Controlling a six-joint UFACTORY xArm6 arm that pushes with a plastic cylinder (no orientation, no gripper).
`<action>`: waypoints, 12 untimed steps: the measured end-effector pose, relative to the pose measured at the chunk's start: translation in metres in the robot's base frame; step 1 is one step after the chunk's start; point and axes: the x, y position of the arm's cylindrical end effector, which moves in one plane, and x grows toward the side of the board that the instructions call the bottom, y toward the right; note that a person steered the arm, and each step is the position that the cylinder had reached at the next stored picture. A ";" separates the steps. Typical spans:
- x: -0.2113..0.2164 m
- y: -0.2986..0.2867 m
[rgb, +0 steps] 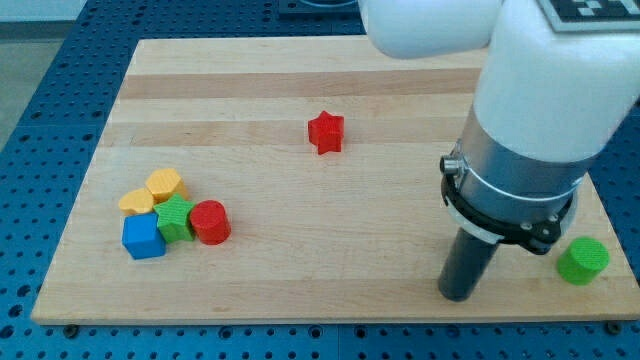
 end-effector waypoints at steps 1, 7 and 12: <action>-0.018 0.004; -0.060 0.013; -0.078 0.062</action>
